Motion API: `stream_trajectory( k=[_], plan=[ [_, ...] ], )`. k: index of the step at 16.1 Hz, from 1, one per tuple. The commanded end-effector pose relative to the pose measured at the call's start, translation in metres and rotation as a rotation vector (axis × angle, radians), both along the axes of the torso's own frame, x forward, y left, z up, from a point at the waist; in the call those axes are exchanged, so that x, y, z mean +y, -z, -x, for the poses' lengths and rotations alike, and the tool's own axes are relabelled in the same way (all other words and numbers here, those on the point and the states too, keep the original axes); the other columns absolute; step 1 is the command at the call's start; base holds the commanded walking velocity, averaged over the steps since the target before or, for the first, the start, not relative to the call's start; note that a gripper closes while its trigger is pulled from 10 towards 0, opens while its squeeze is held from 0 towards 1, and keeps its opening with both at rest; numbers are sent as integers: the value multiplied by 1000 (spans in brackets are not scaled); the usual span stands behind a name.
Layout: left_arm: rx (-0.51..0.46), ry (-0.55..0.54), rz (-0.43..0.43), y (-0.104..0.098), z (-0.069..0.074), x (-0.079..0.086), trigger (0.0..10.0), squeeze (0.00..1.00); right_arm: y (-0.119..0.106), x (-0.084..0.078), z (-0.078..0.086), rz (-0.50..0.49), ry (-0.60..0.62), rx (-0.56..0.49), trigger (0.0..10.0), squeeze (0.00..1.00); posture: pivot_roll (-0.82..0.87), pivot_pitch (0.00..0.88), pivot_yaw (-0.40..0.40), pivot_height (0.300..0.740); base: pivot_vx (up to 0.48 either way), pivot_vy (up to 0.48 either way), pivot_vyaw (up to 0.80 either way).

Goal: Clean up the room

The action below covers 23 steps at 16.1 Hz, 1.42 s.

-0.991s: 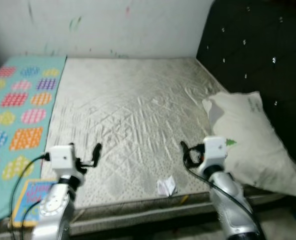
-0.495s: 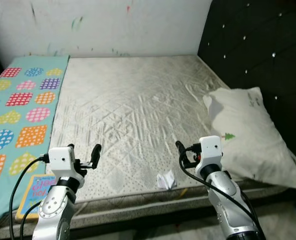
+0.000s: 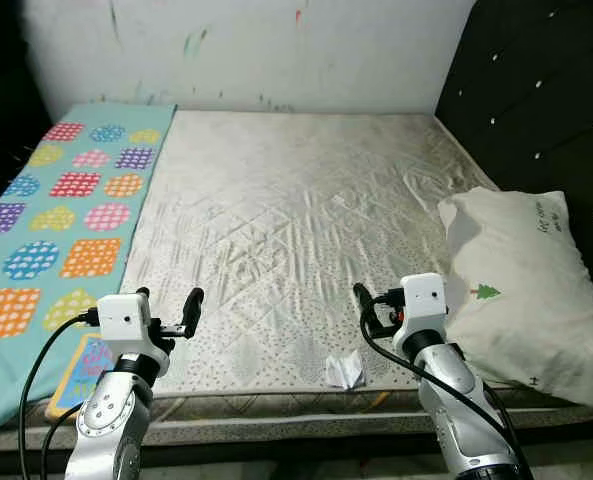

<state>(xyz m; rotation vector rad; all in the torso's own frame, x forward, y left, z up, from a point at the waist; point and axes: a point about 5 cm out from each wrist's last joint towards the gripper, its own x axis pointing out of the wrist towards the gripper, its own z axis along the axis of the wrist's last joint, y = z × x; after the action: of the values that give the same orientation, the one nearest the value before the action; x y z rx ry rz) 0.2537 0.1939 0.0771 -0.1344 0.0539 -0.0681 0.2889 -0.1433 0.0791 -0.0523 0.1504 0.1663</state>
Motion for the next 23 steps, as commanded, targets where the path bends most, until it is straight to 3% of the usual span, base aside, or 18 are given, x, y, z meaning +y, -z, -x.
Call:
stream_trajectory(
  k=[1, 12, 17, 23],
  plan=[
    [-14, 21, -2, -3, -2, -2, 10000, 0, -5, -3, -2, 1, 11, -22, 10000, 0, -105, 0, -44, 740, 251, 0, 0],
    [9, 18, -23, -1, -3, -1, 10000, 0, -4, -6, -4, -22, 45, -8, 10000, 0, -104, 0, -40, 740, 93, 0, -164],
    [13, 18, -26, 0, -3, -2, 10000, 0, -3, -8, -4, -20, 50, -5, 10000, 0, -100, 0, -43, 740, 0, 0, -736],
    [10, 26, -16, 0, -2, -2, 10000, 0, -1, -9, -3, -15, 59, 6, 10000, 0, -100, 0, -39, 740, 0, 0, 0]
  ],
)
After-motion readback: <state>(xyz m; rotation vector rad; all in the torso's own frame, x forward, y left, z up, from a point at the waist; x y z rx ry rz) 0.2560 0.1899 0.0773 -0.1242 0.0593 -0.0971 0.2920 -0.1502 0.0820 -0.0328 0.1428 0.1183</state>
